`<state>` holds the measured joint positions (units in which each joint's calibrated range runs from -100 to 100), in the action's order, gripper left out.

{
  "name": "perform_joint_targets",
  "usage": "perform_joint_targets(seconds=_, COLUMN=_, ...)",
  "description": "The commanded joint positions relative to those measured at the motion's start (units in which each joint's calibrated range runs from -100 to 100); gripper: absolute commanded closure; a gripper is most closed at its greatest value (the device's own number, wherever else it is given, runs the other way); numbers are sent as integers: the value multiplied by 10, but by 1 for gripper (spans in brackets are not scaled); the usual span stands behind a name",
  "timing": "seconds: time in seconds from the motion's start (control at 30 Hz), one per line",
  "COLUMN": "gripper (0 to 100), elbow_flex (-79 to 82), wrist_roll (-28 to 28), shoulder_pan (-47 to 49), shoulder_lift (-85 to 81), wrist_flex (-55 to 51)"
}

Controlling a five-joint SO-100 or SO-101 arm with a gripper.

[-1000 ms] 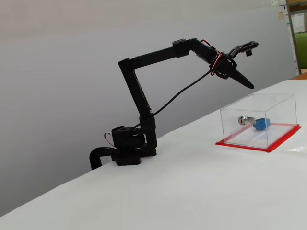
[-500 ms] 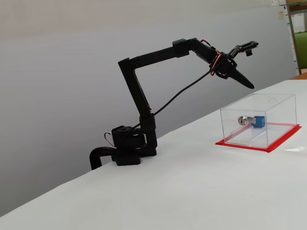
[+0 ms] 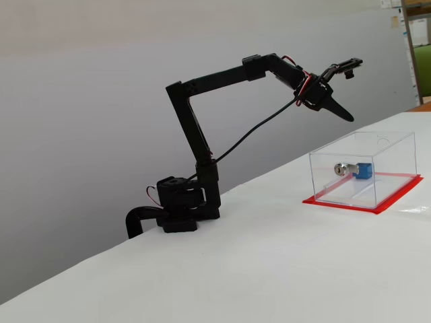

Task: Pick the blue lego brick and place it into the transparent box

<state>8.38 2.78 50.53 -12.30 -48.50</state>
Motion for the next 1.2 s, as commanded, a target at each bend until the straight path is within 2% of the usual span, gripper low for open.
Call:
perform_joint_targets(seconds=0.0, gripper=95, elbow_flex=-40, wrist_roll=-5, shoulder_pan=1, shoulder_lift=-3, wrist_flex=9)
perform_joint_targets(seconds=0.13, gripper=98, elbow_flex=-40, wrist_roll=-6, shoulder_pan=-4, shoulder_lift=-7, wrist_flex=9)
perform_joint_targets(seconds=0.5, gripper=98, elbow_flex=-31, wrist_roll=-73, shoulder_pan=-69, shoulder_lift=-67, wrist_flex=2)
perform_joint_targets(seconds=0.77, gripper=98, elbow_flex=29, wrist_roll=-73, shoulder_pan=-198, shoulder_lift=-148, wrist_flex=4)
perform_joint_targets(seconds=1.17, gripper=98, elbow_flex=254, wrist_roll=-72, shoulder_pan=-403, shoulder_lift=-369, wrist_flex=8)
